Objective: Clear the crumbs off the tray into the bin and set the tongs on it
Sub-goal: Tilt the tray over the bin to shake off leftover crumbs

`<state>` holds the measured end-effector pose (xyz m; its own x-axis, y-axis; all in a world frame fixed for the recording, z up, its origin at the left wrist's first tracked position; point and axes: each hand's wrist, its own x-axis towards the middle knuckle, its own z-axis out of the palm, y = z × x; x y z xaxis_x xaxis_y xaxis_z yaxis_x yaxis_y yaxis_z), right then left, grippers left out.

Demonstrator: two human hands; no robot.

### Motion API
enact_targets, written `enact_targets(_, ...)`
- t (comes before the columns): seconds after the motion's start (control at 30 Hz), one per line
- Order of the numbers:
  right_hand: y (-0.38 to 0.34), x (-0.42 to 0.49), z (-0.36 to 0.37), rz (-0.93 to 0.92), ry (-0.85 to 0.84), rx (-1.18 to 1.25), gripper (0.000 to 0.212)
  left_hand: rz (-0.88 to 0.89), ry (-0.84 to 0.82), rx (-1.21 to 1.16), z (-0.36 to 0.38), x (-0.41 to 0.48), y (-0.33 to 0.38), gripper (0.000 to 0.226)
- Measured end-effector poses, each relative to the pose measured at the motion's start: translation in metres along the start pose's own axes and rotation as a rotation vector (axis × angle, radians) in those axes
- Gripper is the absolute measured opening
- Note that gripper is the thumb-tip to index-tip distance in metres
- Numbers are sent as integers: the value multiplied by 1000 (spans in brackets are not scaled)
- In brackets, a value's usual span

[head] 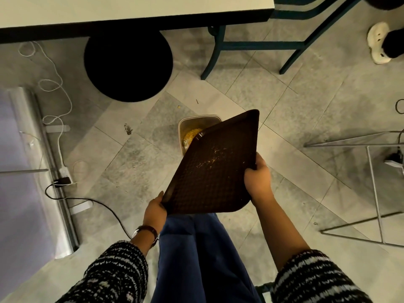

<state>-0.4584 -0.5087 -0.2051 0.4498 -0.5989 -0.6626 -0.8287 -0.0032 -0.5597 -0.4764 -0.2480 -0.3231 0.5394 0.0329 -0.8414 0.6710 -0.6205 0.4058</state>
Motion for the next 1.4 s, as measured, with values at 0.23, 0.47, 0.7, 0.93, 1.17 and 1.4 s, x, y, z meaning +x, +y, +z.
enact_targets(0.23, -2, 22, 14, 79, -71, -105, 63, -175, -213, 147, 6, 11, 4, 31)
enact_targets(0.47, -6, 33, 9, 117, -78, -163, 60, -149, -299, 272, 2, 12, 19, 22)
enact_targets(0.7, -11, 43, -8, 90, -133, -206, 59, -307, -224, -67, 24, -5, 22, 30)
enact_targets(0.93, -35, 53, -20, 61, -187, -274, 56, -394, -248, -218, 58, -19, 17, 25)
enact_targets(1.17, -37, 41, -29, 110, -197, -196, 59, -382, -214, -286, 40, -32, 25, 33)
enact_targets(1.4, -37, -33, -69, 167, -197, -77, 63, -355, -135, -484, -29, -98, 46, 28)
